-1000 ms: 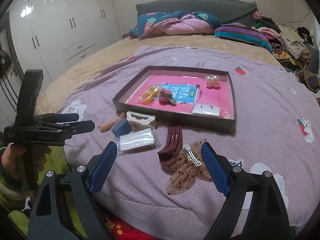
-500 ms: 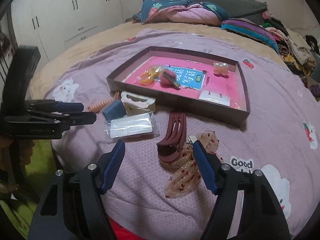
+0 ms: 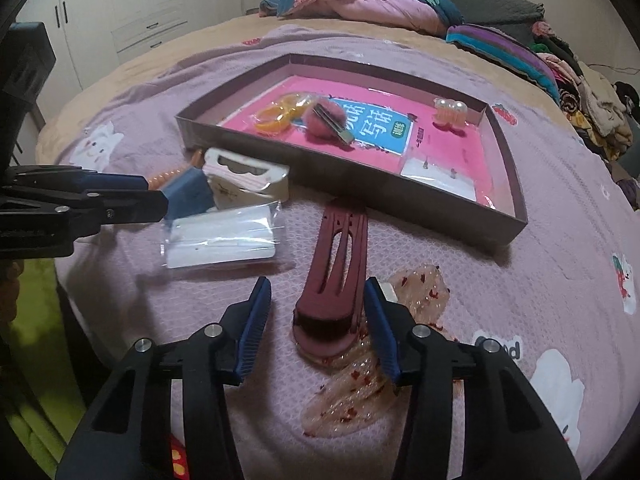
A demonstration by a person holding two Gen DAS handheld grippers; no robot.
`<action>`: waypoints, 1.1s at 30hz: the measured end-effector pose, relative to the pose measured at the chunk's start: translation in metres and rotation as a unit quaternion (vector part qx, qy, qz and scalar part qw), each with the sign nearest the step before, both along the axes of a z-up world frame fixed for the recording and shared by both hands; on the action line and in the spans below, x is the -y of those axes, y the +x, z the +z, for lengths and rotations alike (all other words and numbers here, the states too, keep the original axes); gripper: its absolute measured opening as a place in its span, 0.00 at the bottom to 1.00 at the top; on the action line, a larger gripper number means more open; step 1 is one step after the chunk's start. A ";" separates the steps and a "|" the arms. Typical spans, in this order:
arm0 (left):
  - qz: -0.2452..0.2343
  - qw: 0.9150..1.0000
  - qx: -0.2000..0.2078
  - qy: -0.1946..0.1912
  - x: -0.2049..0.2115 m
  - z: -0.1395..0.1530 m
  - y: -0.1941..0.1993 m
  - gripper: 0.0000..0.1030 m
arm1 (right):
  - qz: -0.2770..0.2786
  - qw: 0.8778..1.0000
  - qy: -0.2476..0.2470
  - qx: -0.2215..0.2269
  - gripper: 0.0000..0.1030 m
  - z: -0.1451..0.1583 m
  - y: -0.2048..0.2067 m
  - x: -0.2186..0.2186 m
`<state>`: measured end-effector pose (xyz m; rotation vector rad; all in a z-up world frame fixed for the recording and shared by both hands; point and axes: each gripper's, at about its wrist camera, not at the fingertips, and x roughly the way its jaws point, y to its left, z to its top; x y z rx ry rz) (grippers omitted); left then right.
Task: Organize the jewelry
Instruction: 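Grasp the maroon hair clip with the right tool while the left tool grasps the blue rhinestone clip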
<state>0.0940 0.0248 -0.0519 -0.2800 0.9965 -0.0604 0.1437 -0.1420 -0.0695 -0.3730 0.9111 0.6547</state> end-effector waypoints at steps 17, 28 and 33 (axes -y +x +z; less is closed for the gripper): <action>0.013 1.000 -0.021 -0.012 -0.004 -0.019 0.020 0.30 | -0.015 0.996 0.079 -0.045 0.30 0.006 0.018 0.012; 0.016 1.000 -0.019 -0.004 -0.006 -0.021 0.021 0.17 | -0.019 0.992 0.113 -0.048 0.30 0.027 0.005 0.027; 0.013 1.000 -0.007 -0.002 -0.006 -0.011 0.012 0.17 | -0.018 0.991 0.125 -0.051 0.30 0.034 -0.001 0.030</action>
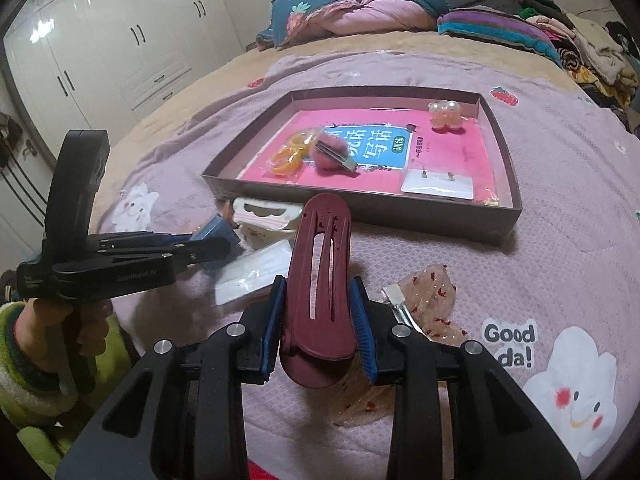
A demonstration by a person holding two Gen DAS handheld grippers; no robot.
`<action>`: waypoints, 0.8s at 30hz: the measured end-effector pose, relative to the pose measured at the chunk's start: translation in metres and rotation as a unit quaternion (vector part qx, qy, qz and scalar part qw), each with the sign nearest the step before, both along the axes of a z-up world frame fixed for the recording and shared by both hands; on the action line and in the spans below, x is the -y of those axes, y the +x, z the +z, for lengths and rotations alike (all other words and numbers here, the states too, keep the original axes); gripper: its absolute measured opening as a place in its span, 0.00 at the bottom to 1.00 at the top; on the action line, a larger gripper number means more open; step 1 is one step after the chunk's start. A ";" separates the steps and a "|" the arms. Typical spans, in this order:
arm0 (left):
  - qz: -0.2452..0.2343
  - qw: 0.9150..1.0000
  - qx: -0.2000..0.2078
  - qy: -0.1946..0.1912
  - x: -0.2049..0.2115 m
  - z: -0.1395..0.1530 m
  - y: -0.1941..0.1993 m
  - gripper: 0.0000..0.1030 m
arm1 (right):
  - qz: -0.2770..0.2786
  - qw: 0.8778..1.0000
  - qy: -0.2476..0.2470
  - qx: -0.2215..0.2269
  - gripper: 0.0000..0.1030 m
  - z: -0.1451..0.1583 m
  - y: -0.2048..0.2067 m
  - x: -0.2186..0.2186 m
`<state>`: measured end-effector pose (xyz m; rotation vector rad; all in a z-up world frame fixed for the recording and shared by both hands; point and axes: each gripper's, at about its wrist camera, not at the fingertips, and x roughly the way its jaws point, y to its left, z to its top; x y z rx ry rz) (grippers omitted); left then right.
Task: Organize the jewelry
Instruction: 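Grasp the maroon hair clip with the right tool while the left tool grasps the blue rhinestone clip, then carry both clips into the grey box and open both tools to release them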
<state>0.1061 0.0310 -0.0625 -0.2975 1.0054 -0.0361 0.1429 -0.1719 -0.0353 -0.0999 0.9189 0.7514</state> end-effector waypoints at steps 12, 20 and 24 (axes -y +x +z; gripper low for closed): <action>0.017 0.999 0.041 -0.004 -0.011 0.038 -0.015 0.17 | 0.011 1.000 0.013 0.024 0.30 0.021 -0.012 -0.003; 0.032 0.997 0.064 -0.001 -0.022 0.059 -0.013 0.17 | 0.019 0.999 0.016 0.048 0.30 0.035 -0.011 -0.010; 0.036 0.996 0.076 0.000 -0.026 0.069 -0.007 0.17 | 0.017 0.998 0.025 0.047 0.30 0.041 -0.004 -0.011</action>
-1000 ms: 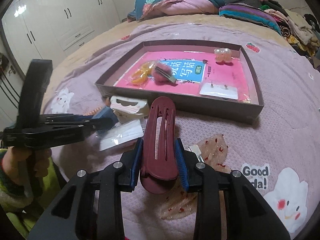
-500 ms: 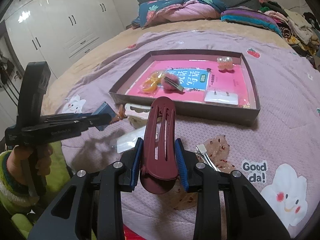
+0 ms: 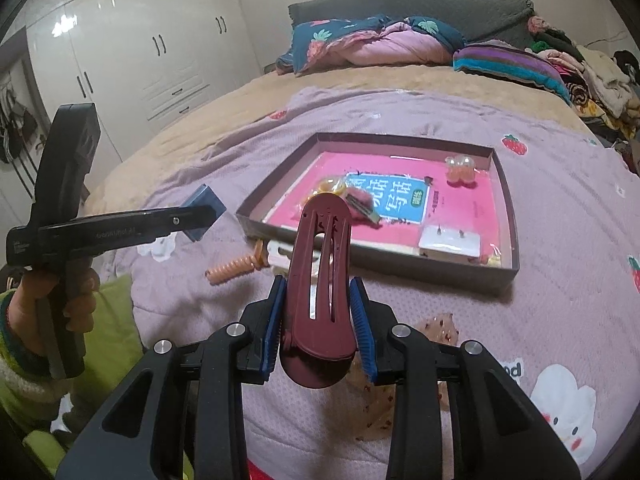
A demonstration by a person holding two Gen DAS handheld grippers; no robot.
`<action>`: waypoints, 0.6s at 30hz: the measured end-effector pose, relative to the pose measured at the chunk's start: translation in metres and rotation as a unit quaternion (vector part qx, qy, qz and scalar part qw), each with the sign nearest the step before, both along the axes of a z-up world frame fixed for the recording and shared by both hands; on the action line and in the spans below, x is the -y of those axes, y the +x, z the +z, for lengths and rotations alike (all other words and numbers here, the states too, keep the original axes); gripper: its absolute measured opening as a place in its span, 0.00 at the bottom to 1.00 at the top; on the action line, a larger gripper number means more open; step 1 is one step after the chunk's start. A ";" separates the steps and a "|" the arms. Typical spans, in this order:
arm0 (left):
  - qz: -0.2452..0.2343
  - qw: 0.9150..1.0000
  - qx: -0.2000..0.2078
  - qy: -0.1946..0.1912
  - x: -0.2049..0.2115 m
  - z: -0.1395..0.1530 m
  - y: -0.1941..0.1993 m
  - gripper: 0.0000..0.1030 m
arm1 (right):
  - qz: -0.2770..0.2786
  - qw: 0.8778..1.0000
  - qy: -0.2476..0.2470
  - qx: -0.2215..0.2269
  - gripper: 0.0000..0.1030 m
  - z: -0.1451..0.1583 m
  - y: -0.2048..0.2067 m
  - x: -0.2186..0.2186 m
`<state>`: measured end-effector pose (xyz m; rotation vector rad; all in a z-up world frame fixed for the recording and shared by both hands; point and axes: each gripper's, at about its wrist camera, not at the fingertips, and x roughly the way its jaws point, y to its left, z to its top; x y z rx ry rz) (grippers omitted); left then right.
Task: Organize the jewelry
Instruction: 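Carry both clips into the grey box and open both tools to release them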
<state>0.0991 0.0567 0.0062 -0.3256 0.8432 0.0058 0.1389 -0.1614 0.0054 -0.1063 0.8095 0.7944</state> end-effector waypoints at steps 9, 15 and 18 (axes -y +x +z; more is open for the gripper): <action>-0.011 1.000 0.015 0.007 0.006 0.013 0.017 0.17 | -0.015 1.000 0.018 0.011 0.30 0.015 0.017 0.005; -0.024 1.000 0.019 0.009 0.017 0.019 0.033 0.17 | -0.033 0.999 0.032 0.017 0.30 0.026 0.032 0.014; -0.029 0.999 0.019 0.007 0.021 0.020 0.042 0.17 | -0.044 0.998 0.036 0.022 0.30 0.031 0.041 0.021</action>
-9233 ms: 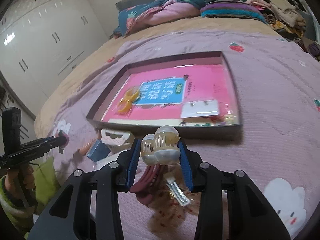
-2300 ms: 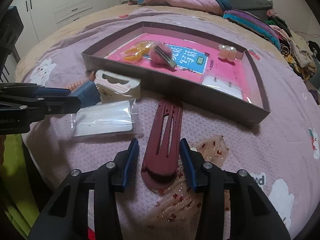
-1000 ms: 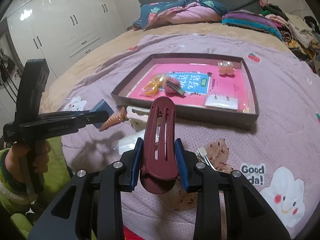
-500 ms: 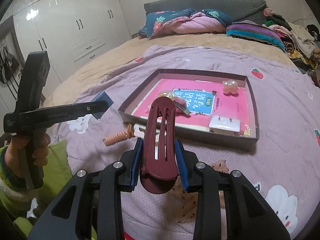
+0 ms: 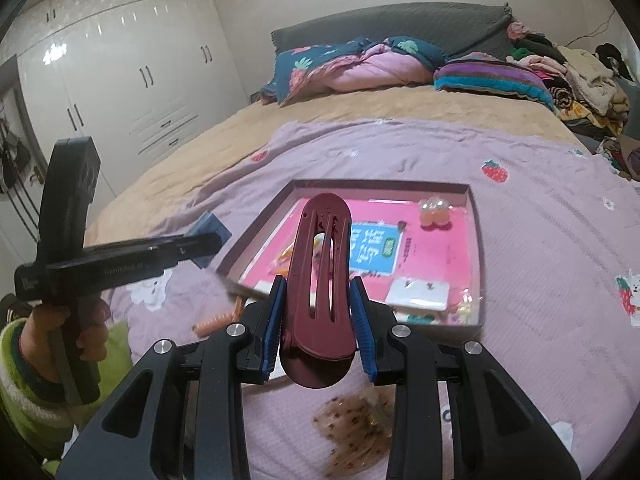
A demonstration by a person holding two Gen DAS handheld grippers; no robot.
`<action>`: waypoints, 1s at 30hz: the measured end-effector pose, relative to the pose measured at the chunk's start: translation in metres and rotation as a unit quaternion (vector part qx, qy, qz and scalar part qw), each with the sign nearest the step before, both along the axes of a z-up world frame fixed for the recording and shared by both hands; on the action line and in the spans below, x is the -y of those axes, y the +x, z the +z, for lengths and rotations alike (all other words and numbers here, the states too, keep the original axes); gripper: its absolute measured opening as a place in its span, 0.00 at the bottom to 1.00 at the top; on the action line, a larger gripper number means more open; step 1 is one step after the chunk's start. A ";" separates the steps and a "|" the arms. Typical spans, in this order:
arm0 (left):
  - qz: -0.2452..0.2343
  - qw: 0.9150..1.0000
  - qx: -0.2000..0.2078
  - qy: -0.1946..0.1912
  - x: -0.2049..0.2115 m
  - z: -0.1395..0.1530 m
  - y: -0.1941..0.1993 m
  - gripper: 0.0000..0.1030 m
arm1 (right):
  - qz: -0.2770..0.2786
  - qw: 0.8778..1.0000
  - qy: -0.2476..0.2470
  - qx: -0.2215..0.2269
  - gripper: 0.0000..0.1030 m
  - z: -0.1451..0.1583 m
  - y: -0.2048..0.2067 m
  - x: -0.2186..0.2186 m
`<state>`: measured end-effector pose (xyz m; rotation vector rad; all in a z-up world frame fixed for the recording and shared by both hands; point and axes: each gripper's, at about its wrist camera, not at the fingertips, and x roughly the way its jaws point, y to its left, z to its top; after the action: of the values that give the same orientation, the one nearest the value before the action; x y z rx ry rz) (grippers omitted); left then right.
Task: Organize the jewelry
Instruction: 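Carry both clips into the grey box and open both tools to release them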
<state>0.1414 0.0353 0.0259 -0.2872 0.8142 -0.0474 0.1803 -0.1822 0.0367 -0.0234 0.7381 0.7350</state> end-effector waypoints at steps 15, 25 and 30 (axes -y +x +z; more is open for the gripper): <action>-0.034 0.999 -0.011 -0.011 0.032 -0.005 0.045 0.17 | -0.056 0.998 0.024 -0.003 0.30 0.016 0.042 0.033; -0.058 0.998 -0.036 0.004 0.050 -0.028 0.065 0.17 | -0.077 0.996 0.023 -0.037 0.30 0.002 0.073 0.036; -0.062 0.997 -0.051 0.005 0.051 -0.044 0.072 0.17 | -0.078 0.995 0.022 -0.056 0.30 -0.008 0.087 0.032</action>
<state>0.2139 -0.0160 -0.0176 -0.2297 0.9331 -0.1464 0.2668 -0.2138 0.0288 0.1156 0.8210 0.6069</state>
